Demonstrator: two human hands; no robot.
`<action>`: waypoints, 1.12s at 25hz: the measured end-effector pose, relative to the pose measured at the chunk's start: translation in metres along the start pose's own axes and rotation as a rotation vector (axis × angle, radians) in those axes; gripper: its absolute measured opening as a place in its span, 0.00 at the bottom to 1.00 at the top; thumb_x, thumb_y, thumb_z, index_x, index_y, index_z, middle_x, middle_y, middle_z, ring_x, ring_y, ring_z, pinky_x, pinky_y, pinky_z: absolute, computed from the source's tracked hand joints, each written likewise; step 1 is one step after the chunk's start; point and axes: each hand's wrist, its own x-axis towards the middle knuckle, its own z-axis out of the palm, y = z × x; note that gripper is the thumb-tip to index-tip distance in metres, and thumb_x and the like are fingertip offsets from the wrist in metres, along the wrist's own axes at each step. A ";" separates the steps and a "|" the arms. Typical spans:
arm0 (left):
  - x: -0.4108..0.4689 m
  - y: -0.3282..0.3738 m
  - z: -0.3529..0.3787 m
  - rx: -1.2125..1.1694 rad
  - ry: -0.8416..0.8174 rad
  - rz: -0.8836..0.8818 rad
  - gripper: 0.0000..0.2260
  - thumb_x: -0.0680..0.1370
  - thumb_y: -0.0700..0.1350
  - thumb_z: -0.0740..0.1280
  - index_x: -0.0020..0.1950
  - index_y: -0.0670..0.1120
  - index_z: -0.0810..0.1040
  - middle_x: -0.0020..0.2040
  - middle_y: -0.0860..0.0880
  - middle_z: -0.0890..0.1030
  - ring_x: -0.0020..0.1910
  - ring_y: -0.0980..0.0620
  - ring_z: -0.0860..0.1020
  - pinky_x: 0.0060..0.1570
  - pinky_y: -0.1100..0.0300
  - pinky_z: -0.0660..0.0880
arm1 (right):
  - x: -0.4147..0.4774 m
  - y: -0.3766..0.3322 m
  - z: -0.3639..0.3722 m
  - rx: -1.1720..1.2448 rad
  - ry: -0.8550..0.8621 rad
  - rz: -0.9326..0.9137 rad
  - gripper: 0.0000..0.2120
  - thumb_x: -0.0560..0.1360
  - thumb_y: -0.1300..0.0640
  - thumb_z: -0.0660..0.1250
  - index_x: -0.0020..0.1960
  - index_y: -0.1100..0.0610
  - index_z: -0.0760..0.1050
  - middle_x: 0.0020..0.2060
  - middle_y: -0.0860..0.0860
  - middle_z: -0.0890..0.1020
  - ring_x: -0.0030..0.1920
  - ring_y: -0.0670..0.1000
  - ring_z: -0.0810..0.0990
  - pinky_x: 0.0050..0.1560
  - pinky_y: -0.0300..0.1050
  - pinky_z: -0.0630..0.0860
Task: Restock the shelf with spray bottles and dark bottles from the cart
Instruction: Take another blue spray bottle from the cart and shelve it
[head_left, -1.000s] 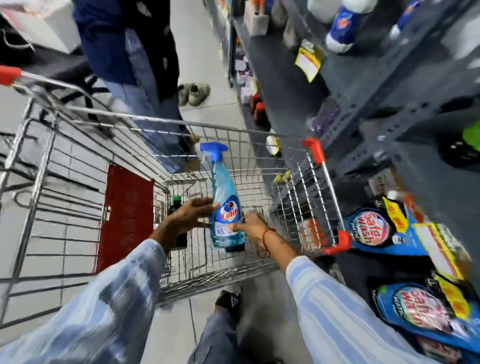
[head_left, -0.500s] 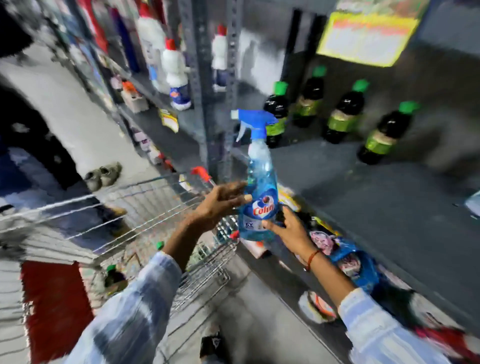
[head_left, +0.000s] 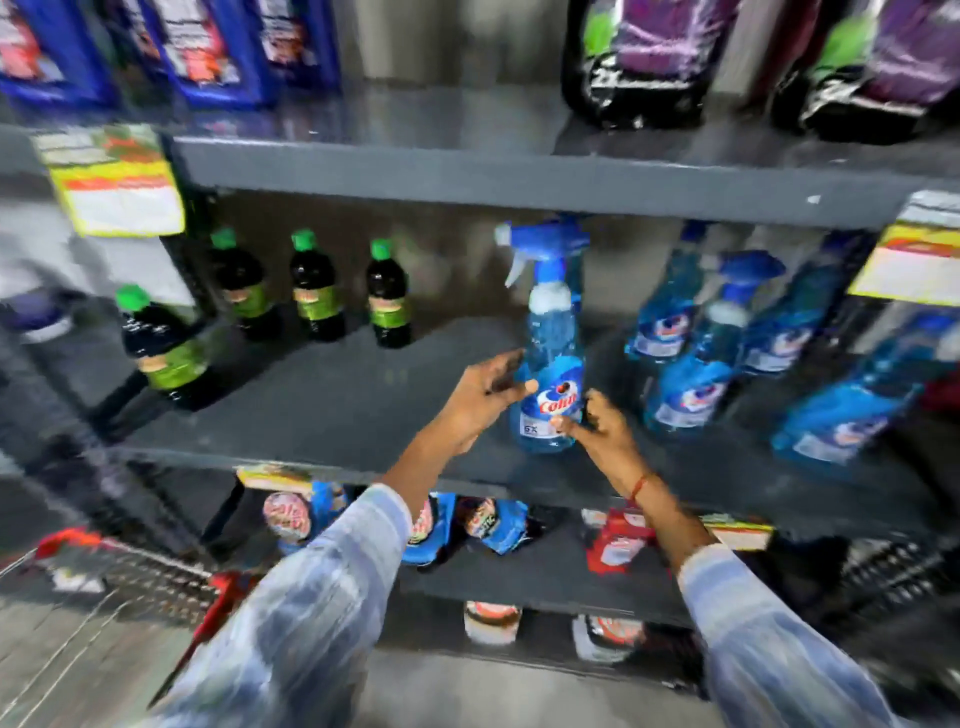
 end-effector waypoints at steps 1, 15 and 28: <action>0.013 0.001 0.013 0.007 -0.020 0.013 0.20 0.75 0.30 0.63 0.67 0.35 0.67 0.61 0.45 0.74 0.48 0.62 0.79 0.44 0.73 0.77 | 0.007 0.005 -0.009 0.021 0.033 0.018 0.16 0.71 0.73 0.67 0.57 0.72 0.69 0.50 0.59 0.76 0.36 0.30 0.77 0.44 0.28 0.73; 0.082 -0.025 0.030 0.124 0.003 -0.115 0.24 0.76 0.33 0.63 0.71 0.38 0.62 0.71 0.39 0.68 0.69 0.42 0.69 0.69 0.47 0.68 | 0.068 0.048 -0.026 0.151 -0.063 0.140 0.20 0.74 0.63 0.67 0.63 0.64 0.66 0.63 0.64 0.76 0.56 0.53 0.76 0.56 0.42 0.76; -0.081 -0.041 -0.077 0.683 0.445 0.083 0.26 0.78 0.48 0.61 0.74 0.47 0.57 0.76 0.48 0.60 0.76 0.51 0.54 0.76 0.45 0.52 | -0.038 -0.017 0.117 -0.100 0.151 -0.314 0.28 0.76 0.60 0.64 0.72 0.62 0.58 0.71 0.50 0.63 0.73 0.47 0.60 0.74 0.34 0.55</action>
